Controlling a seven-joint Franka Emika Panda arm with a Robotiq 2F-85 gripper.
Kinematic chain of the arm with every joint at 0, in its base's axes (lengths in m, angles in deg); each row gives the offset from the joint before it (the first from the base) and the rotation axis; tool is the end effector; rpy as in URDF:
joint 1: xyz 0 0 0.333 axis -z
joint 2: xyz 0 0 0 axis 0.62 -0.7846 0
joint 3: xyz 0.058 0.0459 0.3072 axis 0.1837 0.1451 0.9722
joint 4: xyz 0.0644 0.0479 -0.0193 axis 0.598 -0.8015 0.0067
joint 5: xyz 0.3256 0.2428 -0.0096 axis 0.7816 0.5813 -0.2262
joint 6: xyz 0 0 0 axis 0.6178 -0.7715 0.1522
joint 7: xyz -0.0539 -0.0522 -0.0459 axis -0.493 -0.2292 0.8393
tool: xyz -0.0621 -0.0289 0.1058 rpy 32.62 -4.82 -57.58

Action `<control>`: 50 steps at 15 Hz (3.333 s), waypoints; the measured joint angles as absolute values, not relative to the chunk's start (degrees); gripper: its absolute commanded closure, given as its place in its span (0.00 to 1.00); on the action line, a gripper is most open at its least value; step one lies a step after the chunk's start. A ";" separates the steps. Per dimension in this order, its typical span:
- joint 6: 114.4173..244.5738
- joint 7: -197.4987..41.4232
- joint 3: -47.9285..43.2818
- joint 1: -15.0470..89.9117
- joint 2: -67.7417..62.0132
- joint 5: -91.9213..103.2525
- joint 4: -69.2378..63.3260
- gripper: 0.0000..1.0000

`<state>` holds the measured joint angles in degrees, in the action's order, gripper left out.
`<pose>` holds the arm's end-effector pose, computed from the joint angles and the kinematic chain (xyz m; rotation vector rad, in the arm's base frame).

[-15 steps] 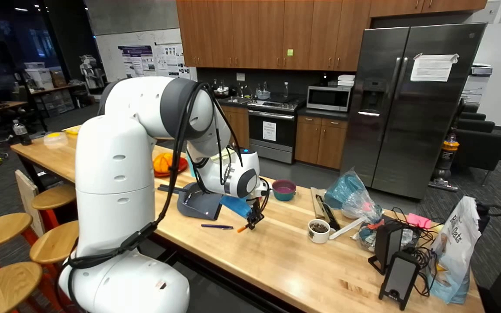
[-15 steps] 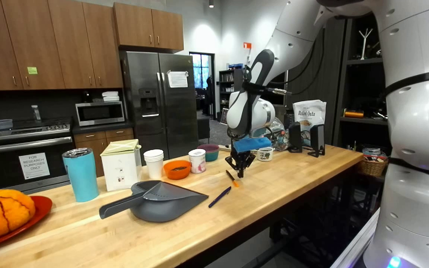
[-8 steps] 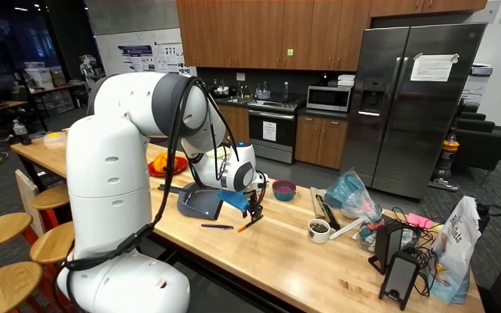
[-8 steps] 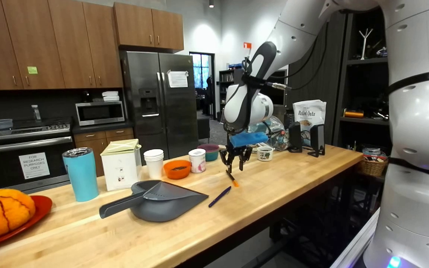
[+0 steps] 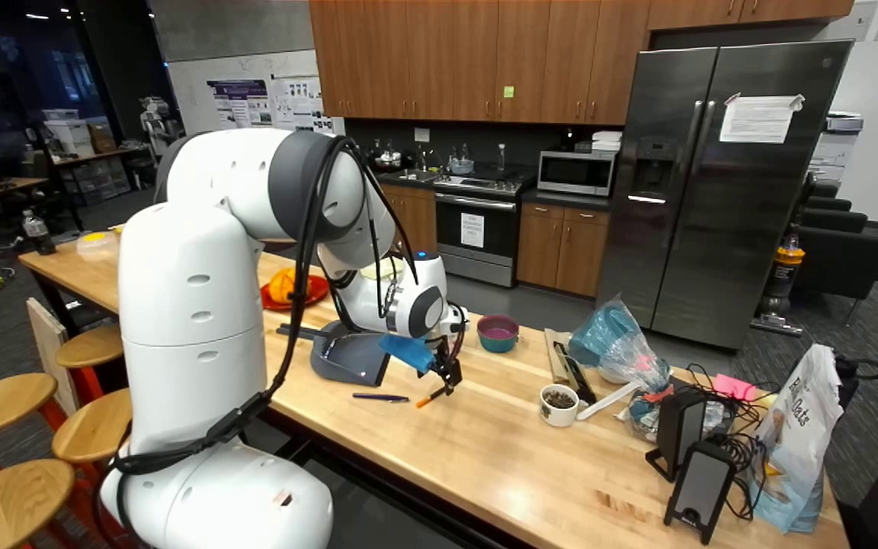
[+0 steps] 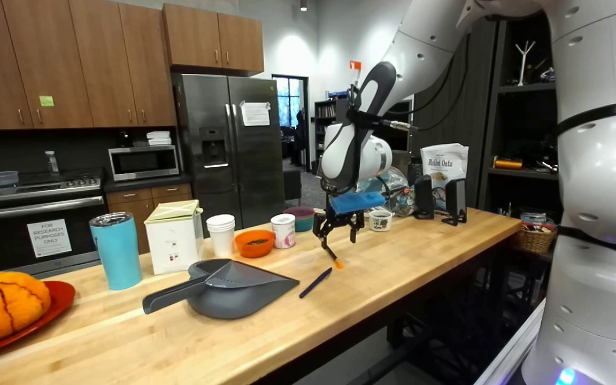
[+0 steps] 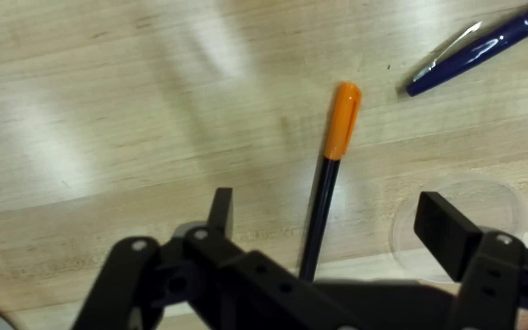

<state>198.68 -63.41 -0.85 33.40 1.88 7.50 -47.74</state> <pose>0.5185 0.0218 0.2095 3.1074 -0.4302 0.1360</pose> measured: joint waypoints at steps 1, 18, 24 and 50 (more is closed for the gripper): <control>198.68 -63.41 -0.89 33.52 1.65 7.50 -47.76 0.00; 198.70 -63.41 -1.23 34.22 -0.68 7.56 -47.82 0.02; 198.70 -63.41 -1.23 34.22 -1.11 7.56 -47.92 0.00; 198.67 -63.31 -1.82 32.70 -2.01 6.85 -47.00 0.96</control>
<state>198.67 -63.31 -1.82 32.70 -2.01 6.85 -47.00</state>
